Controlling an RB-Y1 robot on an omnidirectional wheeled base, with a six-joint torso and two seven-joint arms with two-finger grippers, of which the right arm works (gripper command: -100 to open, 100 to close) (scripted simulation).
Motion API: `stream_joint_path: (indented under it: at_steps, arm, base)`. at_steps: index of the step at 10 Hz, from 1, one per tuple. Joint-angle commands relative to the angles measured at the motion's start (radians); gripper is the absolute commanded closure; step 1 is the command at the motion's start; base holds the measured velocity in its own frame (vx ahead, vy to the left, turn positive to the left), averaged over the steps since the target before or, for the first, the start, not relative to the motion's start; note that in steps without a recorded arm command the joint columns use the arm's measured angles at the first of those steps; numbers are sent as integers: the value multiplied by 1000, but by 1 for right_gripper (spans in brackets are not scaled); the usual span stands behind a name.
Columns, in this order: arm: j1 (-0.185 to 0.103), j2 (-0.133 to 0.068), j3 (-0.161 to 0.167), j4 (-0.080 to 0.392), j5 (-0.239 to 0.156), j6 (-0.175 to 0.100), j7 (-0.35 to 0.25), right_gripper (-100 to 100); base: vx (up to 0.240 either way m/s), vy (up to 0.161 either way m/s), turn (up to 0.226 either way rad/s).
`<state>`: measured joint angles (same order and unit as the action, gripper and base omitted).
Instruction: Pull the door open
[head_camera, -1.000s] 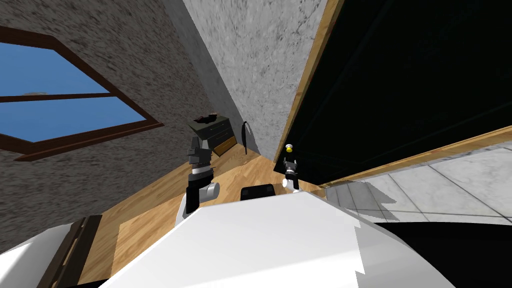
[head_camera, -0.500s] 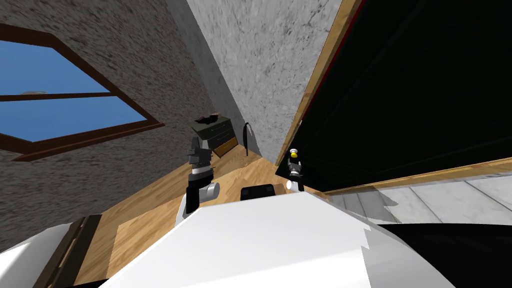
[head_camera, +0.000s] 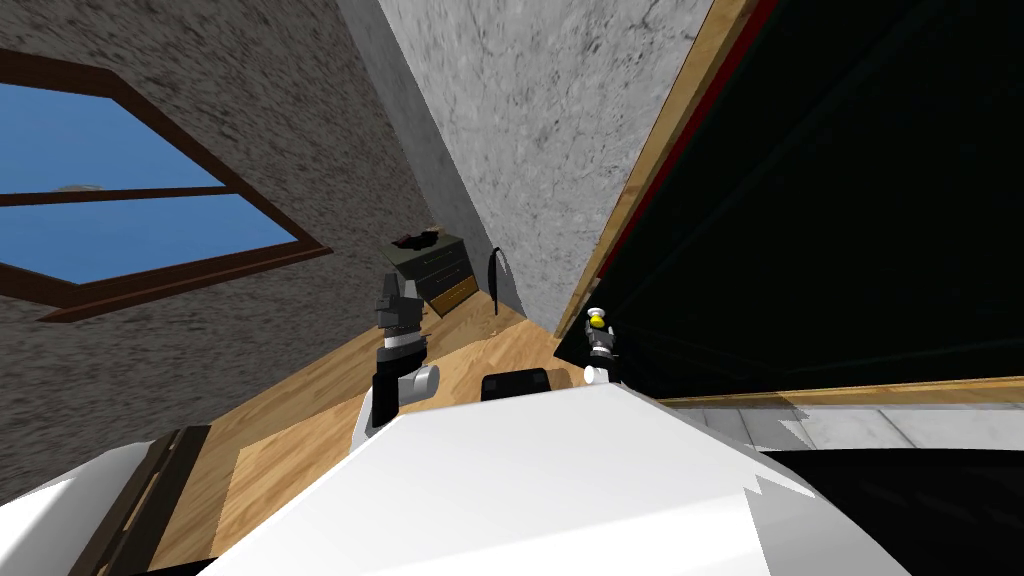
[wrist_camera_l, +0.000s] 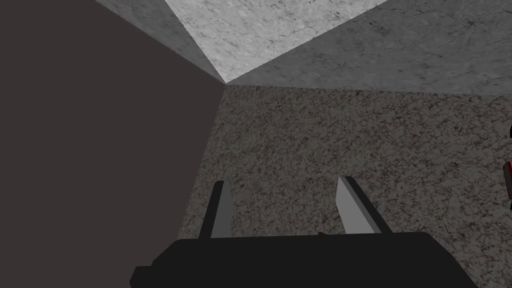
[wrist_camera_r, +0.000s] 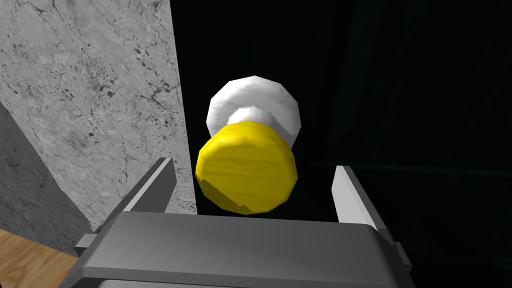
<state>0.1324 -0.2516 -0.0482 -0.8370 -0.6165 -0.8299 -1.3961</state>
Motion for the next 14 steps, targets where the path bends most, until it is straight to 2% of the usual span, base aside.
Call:
stream_joint_path:
  at_steps: [1,2,3,8,14]
  arm:
    - [6,-24,-2,12,-5,-7,-29,-100]
    - [3,-16,0,12,-2,-7,-19,-100]
    - [3,-16,0,12,-2,-7,-19,100]
    - [3,-16,0,12,-2,-7,-19,100]
    - [27,-47,89,-29,45,-1,-80,100]
  base:
    - [183,-35,35]
    - [84,-22,10]
    - [-14,5,-1]
    - [-14,4,2]
    - [-225,6,73]
